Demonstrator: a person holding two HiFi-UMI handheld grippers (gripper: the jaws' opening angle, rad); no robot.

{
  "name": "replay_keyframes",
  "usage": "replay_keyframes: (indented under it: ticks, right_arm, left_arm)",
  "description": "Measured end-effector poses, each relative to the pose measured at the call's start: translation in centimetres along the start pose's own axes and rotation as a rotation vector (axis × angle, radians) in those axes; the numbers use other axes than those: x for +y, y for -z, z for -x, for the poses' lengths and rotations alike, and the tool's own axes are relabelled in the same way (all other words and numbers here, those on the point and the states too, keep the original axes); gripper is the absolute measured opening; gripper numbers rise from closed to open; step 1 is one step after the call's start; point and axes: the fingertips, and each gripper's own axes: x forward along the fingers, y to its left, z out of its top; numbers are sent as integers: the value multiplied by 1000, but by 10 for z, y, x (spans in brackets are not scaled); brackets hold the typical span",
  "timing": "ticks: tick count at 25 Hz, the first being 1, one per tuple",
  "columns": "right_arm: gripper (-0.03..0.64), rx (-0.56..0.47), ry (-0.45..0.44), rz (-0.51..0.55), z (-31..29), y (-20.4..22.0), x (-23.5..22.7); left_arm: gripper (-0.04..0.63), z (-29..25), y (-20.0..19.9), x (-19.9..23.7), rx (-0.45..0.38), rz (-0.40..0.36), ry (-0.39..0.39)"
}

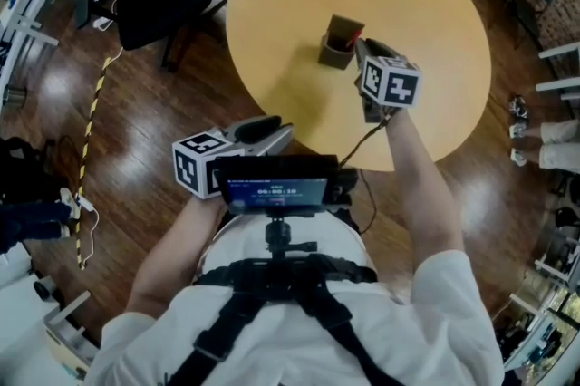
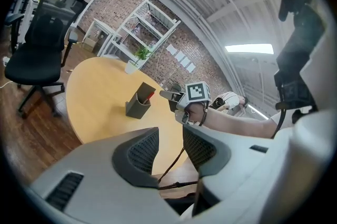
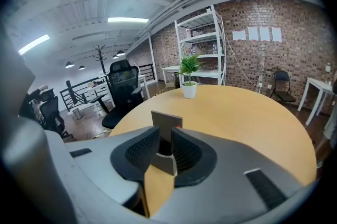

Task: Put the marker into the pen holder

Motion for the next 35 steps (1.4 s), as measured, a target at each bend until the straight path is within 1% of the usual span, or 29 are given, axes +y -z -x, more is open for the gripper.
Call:
replay_keyframes:
  ticks: [6, 7, 8, 11, 15, 16, 19, 23, 29, 32, 35]
  right_arm:
    - [77, 0, 7, -49, 27, 16, 4]
    - [77, -3, 10, -44, 33, 18, 5]
    - [77, -5, 15, -35, 38, 20, 7]
    - [77, -14, 26, -11, 51, 21, 14]
    - [77, -38, 47, -13, 75, 27, 23]
    - [77, -45, 52, -23, 81, 30, 26]
    - [77, -57, 61, -67, 96, 41, 33]
    - [77, -67, 83, -104, 118, 56, 39]
    - [77, -83, 124, -151, 138, 75, 39]
    - [77, -91, 146, -175, 157, 86, 48]
    - [77, -87, 169, -185, 181, 100, 55]
  left_arm:
    - [152, -1, 5, -4, 17, -20, 27]
    - [128, -1, 5, -5, 17, -25, 28]
    - [121, -1, 5, -5, 16, -30, 31]
    - [121, -1, 1, -6, 20, -39, 49]
    - [118, -1, 2, -5, 26, -57, 57]
    - [101, 0, 2, -4, 27, -60, 56]
    - [100, 0, 1, -1, 32, -67, 61]
    - [100, 2, 4, -4, 44, -84, 87]
    - [100, 4, 3, 4, 51, -123, 81]
    - [99, 13, 8, 3, 47, -134, 106]
    - [99, 16, 21, -1, 67, -139, 132]
